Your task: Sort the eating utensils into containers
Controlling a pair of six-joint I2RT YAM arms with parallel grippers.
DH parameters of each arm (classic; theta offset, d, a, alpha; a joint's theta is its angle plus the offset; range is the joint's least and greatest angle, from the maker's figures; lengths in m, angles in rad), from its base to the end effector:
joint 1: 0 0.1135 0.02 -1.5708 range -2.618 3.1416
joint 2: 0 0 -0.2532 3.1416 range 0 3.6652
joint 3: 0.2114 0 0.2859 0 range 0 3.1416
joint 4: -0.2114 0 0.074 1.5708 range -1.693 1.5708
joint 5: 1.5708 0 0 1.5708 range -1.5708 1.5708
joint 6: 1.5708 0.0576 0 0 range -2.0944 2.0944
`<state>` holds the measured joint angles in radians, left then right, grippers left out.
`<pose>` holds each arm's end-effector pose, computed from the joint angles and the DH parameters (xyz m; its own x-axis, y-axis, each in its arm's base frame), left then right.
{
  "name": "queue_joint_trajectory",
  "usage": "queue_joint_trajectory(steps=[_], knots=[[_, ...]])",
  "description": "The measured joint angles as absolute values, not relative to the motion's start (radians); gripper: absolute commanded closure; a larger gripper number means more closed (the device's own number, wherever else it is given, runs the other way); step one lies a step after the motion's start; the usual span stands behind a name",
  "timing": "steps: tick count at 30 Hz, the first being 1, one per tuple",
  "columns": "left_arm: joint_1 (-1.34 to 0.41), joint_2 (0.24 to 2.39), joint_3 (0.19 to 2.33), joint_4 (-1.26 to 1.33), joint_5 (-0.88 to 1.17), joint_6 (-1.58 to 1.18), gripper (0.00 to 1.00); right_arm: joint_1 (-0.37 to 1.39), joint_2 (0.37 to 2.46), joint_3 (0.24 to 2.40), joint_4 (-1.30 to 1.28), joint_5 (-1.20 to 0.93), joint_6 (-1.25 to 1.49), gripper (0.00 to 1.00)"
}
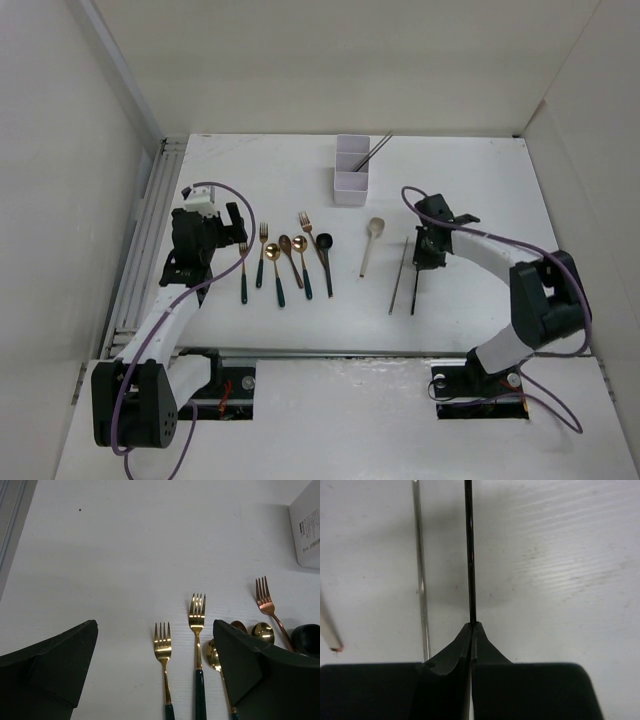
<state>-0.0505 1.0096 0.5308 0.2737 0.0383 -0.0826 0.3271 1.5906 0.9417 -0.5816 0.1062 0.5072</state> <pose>0.2893 -0.0168 0.2255 -0.2100 -0.0719 -0.9751 0.0708 0.9936 -0.0885 0.3124 0.0995 0.1218 -0.9192 0.1982 -0.3403 0.1836 0.9801 0.0748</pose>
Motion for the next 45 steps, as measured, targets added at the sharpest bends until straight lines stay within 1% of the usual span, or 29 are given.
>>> queue_joint_trajectory(steps=[3, 7, 10, 13, 16, 24, 27, 31, 36, 45], knots=[[-0.051, 1.01, 0.531, 0.274, 0.036, -0.08, 0.0, 0.326, 1.451, 0.916, -0.573, 0.162, 0.512, 1.0], [-0.051, 1.01, 0.531, 0.274, 0.036, -0.079, 0.0, 0.326, 1.268, 0.939, -0.524, 0.231, 0.514, 1.0], [-0.051, 1.015, 0.531, 0.274, 0.036, -0.075, 0.0, 0.326, 1.214, 0.979, -0.45, 0.266, 0.516, 1.0], [-0.051, 1.032, 0.532, 0.278, 0.036, -0.068, 0.0, 0.326, 1.222, 1.022, -0.348, 0.275, 0.508, 1.0], [-0.051, 1.058, 0.534, 0.279, 0.035, -0.061, 0.0, 0.328, 1.312, 1.143, -0.257, 0.274, 0.475, 1.0], [-0.051, 1.172, 0.607, 0.28, 0.03, -0.048, 0.0, 0.357, 1.729, 1.567, 0.058, 0.231, 0.376, 1.0], [-0.051, 1.223, 0.65, 0.28, 0.024, -0.041, 0.0, 0.362, 1.894, 1.712, 0.13, 0.193, 0.355, 1.0], [-0.051, 1.3, 0.712, 0.284, 0.009, -0.028, 0.0, 0.368, 2.068, 1.842, 0.172, 0.144, 0.345, 1.0], [-0.051, 1.374, 0.765, 0.288, -0.006, -0.014, 0.0, 0.369, 2.17, 1.876, 0.182, 0.112, 0.344, 1.0], [-0.051, 1.419, 0.783, 0.3, -0.014, -0.007, 0.0, 0.385, 2.167, 1.783, 0.203, 0.12, 0.36, 1.0]])
